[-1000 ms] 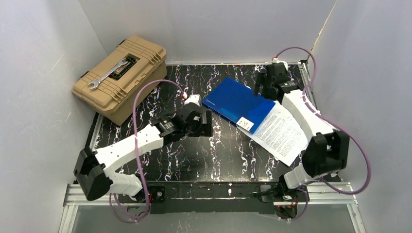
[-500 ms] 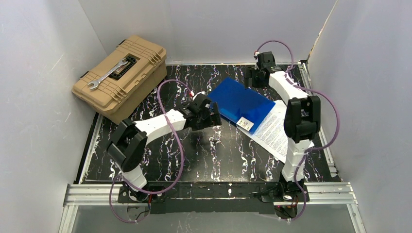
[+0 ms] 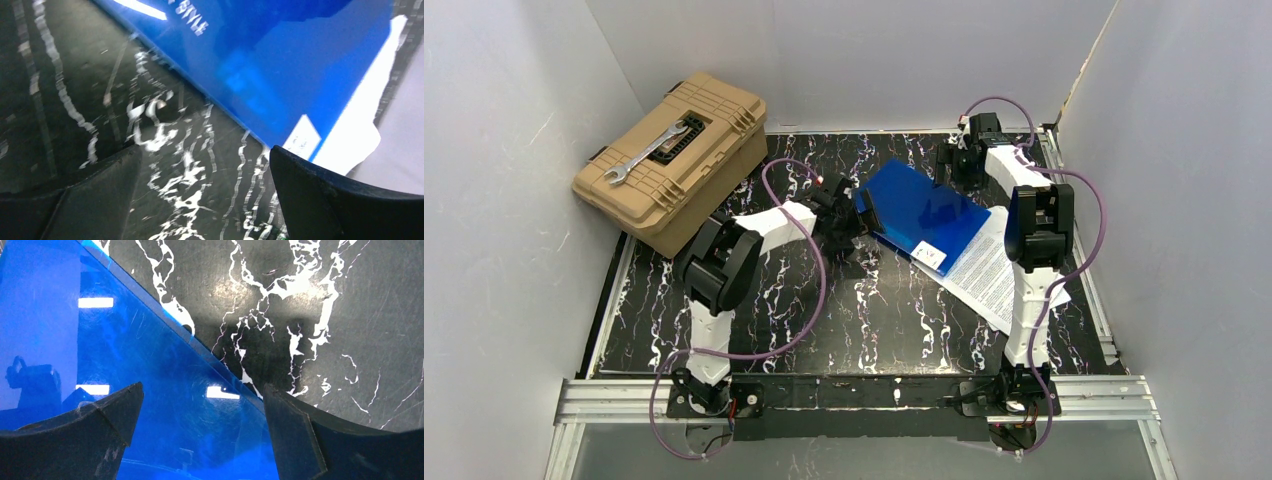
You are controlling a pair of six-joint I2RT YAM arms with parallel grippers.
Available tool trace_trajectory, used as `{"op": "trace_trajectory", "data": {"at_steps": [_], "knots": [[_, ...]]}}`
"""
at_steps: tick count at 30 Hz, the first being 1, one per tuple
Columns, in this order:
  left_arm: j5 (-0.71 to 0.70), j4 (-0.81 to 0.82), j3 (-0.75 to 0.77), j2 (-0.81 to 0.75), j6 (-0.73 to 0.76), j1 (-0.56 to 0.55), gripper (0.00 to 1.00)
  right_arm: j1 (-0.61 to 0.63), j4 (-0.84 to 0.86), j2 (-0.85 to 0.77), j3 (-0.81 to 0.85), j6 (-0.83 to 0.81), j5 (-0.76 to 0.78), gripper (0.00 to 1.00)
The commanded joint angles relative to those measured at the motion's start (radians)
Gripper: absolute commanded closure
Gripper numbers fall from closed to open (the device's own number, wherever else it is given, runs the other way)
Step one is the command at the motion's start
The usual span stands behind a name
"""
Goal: Put the files into the folder
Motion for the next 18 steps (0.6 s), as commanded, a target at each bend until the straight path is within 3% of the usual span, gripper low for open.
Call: {"op": "trace_trajectory", "data": {"at_steps": [1, 18], "knots": [[0.092, 0.0, 0.1, 0.067, -0.005, 0.02, 0.02, -0.01, 0.038, 0.027, 0.055, -0.01, -0.04, 0.01], [0.141, -0.056, 0.181, 0.188, -0.01, 0.127, 0.02, 0.03, 0.114, -0.035, -0.181, 0.063, -0.16, 0.01]]}}
